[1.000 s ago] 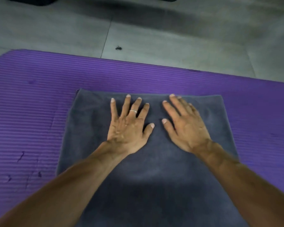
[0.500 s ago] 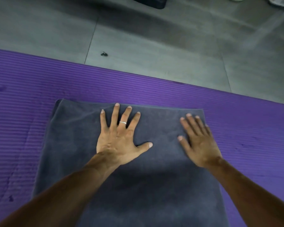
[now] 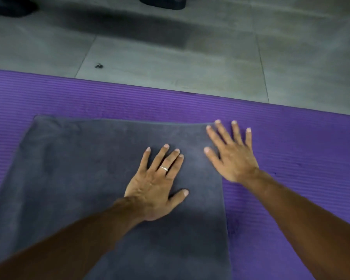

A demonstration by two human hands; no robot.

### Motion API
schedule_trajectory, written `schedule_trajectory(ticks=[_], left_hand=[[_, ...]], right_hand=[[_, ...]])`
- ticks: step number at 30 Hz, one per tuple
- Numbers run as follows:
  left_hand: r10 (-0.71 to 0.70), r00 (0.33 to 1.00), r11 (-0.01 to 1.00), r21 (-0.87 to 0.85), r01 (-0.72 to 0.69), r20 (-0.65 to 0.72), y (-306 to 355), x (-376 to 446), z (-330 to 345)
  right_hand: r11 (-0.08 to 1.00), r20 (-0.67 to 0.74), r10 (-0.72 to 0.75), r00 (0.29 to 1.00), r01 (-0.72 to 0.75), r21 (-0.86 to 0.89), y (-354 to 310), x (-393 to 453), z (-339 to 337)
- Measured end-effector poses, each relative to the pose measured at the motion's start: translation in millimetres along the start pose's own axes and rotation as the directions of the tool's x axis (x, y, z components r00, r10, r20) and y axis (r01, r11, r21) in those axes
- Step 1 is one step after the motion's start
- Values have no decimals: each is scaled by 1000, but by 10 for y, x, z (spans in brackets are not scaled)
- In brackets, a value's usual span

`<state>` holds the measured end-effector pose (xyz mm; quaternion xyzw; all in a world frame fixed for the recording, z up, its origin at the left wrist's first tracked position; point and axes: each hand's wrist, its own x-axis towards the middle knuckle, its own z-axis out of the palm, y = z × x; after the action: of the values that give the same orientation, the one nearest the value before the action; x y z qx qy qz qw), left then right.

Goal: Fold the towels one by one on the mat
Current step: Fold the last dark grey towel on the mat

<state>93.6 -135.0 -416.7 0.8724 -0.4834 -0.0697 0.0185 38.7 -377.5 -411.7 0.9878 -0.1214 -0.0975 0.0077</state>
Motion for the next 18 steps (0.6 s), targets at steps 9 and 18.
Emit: schedule_trajectory(ticks=[9,18], left_hand=[[-410,909,905,-157,396,-72,866,-389,86],[-477,870,807,-453,378,-124,2065,-848,40]], right_hand=[[914,2,-402,916,401,65,44,-100,-62],[929,-1,-359,933,358,90,251,-401,-322]])
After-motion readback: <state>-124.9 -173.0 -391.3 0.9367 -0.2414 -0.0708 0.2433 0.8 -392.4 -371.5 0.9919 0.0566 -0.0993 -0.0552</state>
